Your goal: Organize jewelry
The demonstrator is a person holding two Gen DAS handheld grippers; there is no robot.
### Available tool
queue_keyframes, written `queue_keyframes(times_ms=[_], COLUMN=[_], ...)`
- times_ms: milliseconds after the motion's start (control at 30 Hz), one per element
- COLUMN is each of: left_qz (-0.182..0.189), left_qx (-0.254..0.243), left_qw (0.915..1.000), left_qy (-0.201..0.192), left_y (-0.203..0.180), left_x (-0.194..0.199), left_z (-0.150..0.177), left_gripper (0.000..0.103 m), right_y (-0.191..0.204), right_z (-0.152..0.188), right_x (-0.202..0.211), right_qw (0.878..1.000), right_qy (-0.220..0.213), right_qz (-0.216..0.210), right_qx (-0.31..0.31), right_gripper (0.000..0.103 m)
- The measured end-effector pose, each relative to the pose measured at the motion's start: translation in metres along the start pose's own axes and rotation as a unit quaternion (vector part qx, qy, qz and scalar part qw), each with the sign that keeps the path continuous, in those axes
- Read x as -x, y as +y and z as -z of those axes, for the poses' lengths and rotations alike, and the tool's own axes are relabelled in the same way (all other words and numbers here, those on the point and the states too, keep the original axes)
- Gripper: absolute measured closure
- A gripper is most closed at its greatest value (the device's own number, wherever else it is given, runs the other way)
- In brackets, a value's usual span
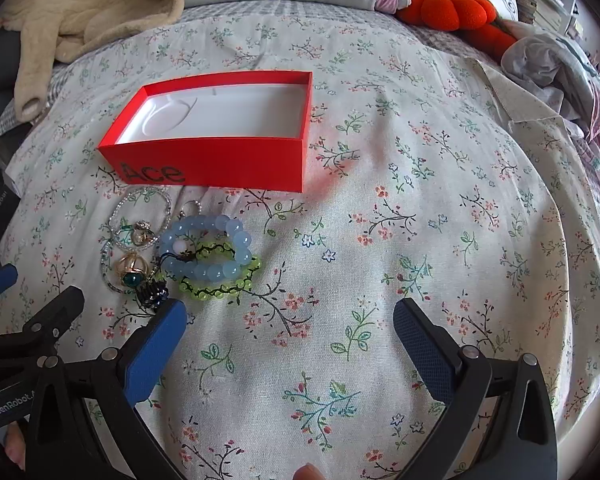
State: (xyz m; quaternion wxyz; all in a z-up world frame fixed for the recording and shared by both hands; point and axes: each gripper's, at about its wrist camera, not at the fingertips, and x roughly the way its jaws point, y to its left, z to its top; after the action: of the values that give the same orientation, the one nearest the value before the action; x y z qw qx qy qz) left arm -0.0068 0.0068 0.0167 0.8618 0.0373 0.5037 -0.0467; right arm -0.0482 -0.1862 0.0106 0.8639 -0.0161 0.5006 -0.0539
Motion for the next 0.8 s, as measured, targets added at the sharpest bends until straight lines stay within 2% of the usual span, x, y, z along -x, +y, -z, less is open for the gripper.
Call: queue_keyframes(times_ms=[533,800], left_qz=[-0.001,0.016], left_qx=[0.003,0.016], left_qw=[0.9999,0.9997], left_qy=[-0.012,-0.014], left_y=[0.001,0.004], left_x=[0.005,0.004], left_z=[-0.001,-0.007], left_gripper=[0.000,0.000], right_y=[-0.003,-0.006], right_z=[0.001,-0.001], right_x=[0.005,0.011], right_qw=[1.000,1.000], right_qy=[-0.006,-0.010], right_qz=[0.002,0.000], right_qx=[-0.003,-0.011], right_gripper=[0.000,0.000])
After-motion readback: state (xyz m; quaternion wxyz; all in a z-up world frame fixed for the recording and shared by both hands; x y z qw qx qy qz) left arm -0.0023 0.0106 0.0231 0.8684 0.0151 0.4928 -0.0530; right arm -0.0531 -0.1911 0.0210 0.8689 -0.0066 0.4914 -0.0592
